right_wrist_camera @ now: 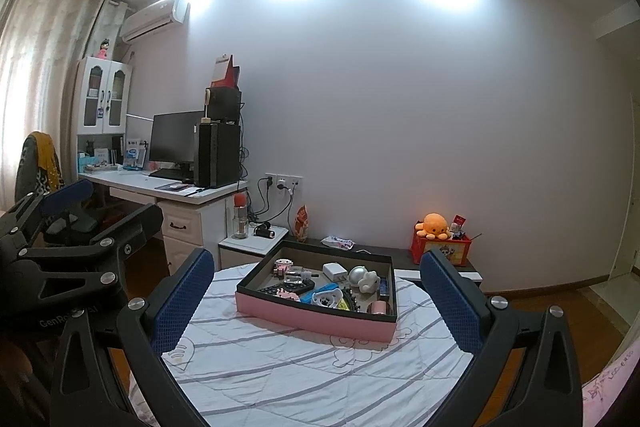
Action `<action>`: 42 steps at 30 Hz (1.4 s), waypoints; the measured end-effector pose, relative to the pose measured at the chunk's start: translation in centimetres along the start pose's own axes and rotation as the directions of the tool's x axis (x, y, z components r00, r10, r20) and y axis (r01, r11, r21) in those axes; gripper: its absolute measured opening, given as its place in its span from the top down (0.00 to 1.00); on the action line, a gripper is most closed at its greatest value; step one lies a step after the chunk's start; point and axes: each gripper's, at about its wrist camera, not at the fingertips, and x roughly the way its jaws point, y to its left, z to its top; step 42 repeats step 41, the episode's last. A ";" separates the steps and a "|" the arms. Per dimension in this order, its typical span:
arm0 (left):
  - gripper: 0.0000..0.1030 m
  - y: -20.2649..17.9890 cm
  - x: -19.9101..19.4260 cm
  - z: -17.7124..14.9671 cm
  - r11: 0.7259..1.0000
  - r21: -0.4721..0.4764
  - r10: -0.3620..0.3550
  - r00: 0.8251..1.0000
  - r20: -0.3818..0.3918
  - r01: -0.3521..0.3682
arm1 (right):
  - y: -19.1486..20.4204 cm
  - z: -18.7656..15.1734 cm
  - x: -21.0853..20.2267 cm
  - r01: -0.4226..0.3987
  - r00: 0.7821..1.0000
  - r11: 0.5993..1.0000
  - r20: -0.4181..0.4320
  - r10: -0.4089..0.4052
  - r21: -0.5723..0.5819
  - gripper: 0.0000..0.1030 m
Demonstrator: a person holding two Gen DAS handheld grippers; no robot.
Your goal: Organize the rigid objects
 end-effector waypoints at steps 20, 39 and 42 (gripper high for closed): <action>0.00 -0.6 -0.1 0.7 1.000 -0.008 0.006 1.000 0.017 -0.006 | 0.2 0.0 -1.2 0.068 0.996 0.998 0.060 -0.069 0.014 0.00; 0.00 -0.9 -0.7 1.1 1.000 0.002 0.016 0.998 0.063 -0.016 | -0.4 0.3 -1.6 0.087 0.992 0.996 0.091 -0.090 0.030 0.00; 0.00 -0.9 -0.6 1.1 1.000 0.002 0.017 0.998 0.062 -0.017 | -0.4 0.3 -1.6 0.083 0.992 0.996 0.090 -0.086 0.031 0.00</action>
